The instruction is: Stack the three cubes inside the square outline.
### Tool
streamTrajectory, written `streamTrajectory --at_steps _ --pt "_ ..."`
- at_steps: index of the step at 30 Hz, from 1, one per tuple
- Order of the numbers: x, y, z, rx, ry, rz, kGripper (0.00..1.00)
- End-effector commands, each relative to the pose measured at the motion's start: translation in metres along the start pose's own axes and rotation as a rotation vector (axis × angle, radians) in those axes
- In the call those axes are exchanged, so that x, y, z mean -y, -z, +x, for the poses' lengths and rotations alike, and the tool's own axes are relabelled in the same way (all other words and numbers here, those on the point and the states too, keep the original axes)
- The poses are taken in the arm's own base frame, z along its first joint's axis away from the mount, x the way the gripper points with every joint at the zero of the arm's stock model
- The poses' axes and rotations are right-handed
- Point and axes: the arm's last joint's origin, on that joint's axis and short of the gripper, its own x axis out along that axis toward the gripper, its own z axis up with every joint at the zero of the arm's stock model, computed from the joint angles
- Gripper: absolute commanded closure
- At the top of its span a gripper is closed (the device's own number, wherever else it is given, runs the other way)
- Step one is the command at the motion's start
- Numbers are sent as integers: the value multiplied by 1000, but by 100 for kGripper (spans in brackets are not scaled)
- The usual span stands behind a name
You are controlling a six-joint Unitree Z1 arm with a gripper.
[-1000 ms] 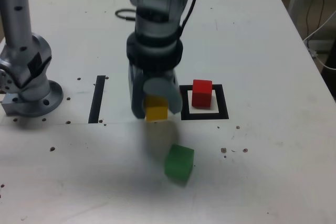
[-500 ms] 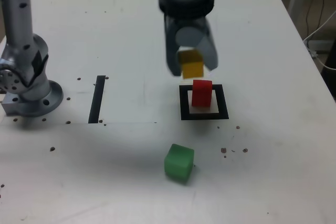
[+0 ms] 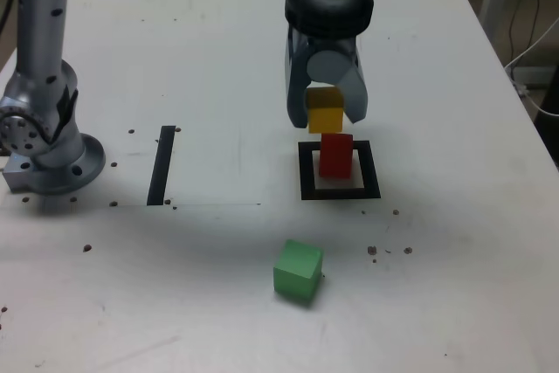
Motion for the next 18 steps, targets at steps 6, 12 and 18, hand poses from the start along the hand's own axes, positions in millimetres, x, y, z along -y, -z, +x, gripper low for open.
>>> streamTrajectory --at_steps 6,12,18 --pt "9 -2 -2 -3 12 26 88" --pt "14 -5 1 -1 16 40 88" --pt "16 -6 3 -8 12 36 88"
